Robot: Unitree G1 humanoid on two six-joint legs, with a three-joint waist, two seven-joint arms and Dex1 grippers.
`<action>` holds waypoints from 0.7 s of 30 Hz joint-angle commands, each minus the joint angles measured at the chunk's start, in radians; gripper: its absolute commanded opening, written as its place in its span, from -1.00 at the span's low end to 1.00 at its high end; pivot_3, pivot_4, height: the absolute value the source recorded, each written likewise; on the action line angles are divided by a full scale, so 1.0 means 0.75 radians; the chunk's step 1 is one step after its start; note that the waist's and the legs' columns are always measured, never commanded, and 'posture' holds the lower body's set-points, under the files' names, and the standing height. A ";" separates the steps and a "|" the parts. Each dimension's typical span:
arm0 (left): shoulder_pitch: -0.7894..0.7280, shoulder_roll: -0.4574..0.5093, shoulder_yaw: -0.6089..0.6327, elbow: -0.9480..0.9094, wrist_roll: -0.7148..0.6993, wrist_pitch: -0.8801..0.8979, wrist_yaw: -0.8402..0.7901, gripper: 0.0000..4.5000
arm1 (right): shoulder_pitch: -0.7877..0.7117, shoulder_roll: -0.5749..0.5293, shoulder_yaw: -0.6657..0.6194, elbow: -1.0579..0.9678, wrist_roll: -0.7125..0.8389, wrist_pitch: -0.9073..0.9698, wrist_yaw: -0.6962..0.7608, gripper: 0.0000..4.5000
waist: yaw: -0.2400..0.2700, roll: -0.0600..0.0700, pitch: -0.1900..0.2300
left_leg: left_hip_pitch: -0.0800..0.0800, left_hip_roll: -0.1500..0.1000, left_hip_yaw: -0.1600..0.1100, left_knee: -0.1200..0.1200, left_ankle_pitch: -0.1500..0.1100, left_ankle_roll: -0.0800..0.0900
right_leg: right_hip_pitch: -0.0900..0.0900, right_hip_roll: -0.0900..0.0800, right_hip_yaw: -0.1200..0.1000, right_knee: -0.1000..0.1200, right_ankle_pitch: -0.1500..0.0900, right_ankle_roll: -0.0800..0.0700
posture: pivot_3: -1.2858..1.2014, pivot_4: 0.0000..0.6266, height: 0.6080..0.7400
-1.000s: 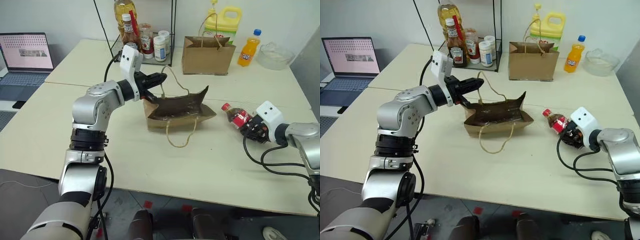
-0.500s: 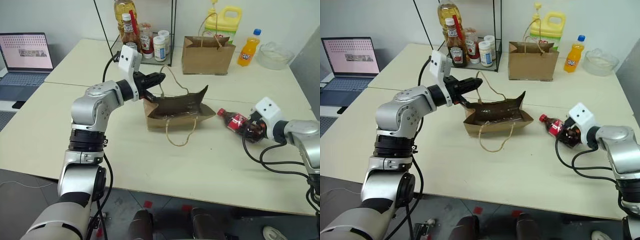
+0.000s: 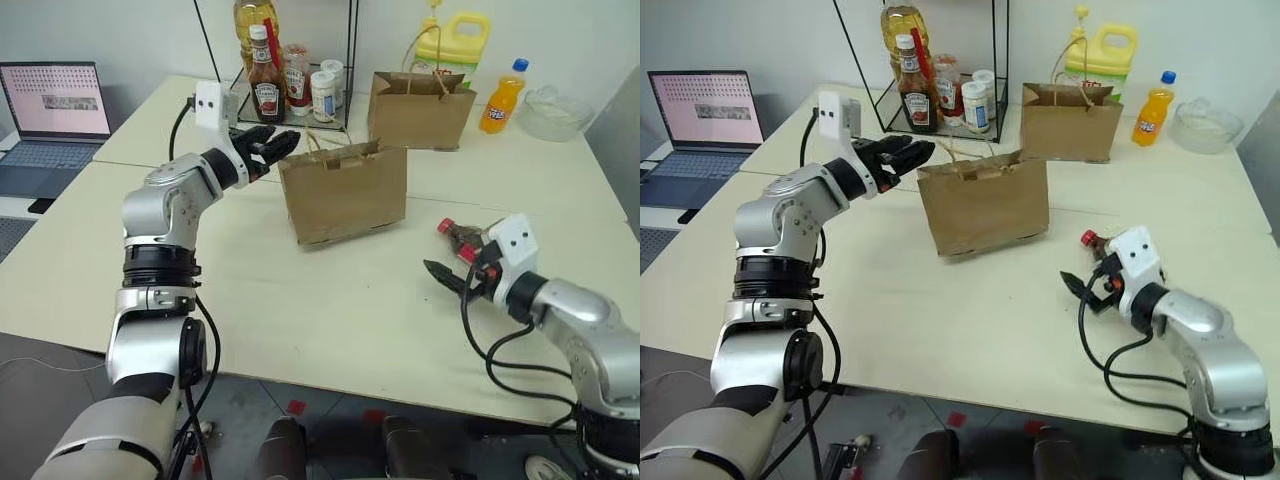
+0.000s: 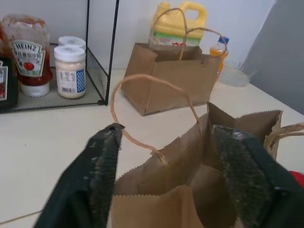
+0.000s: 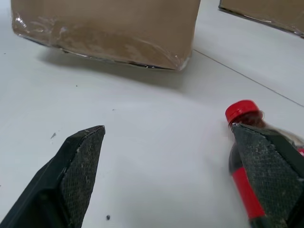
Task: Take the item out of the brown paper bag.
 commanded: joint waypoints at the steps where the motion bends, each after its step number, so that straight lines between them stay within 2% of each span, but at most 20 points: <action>1: 0.178 0.102 0.062 -0.294 -0.015 0.013 0.005 0.94 | 0.094 0.065 -0.007 -0.094 -0.027 -0.133 -0.089 1.00 | -0.019 0.001 -0.001 | 0.002 0.001 0.001 -0.001 0.000 0.000 | 0.000 0.001 0.002 0.000 0.000 0.000 | 0.03 -0.52 1.00; 5: 0.570 0.156 0.125 -0.617 0.026 0.036 0.103 0.97 | 0.223 0.161 0.034 -0.142 -0.086 -0.237 -0.207 1.00 | -0.029 0.002 -0.002 | 0.005 0.002 0.004 -0.001 0.000 0.000 | 0.000 0.001 0.005 0.003 0.000 0.000 | 0.03 -0.52 1.00; 7: 0.692 0.142 0.158 -0.717 0.010 0.069 0.155 0.97 | 0.269 0.194 0.055 -0.150 -0.113 -0.275 -0.247 1.00 | -0.027 0.002 -0.002 | 0.006 0.003 0.005 -0.001 0.000 0.000 | 0.001 0.001 0.008 0.003 0.000 0.000 | 0.03 -0.52 1.00; 12: 1.179 -0.045 0.142 -1.094 0.051 0.064 0.360 0.97 | 0.425 0.328 0.084 -0.105 -0.201 -0.387 -0.405 1.00 | 0.002 0.000 -0.006 | 0.006 0.002 0.006 -0.001 -0.003 0.004 | 0.003 0.000 0.009 -0.001 0.001 0.001 | 0.03 -0.52 1.00; 16: 1.419 -0.155 -0.002 -1.194 0.178 -0.023 0.462 0.97 | 0.414 0.418 0.087 -0.072 -0.230 -0.391 -0.502 1.00 | 0.012 -0.001 -0.006 | 0.006 0.002 0.007 0.000 -0.003 0.004 | 0.003 0.000 0.009 0.000 0.001 0.001 | 0.03 -0.52 1.00; 21: 1.549 -0.243 -0.123 -1.166 0.313 -0.159 0.551 0.97 | 0.428 0.446 0.148 -0.053 -0.249 -0.387 -0.527 1.00 | 0.011 -0.001 -0.007 | 0.015 0.002 0.008 -0.003 -0.003 0.004 | 0.011 0.000 0.009 -0.002 0.001 0.000 | 0.03 -0.52 1.00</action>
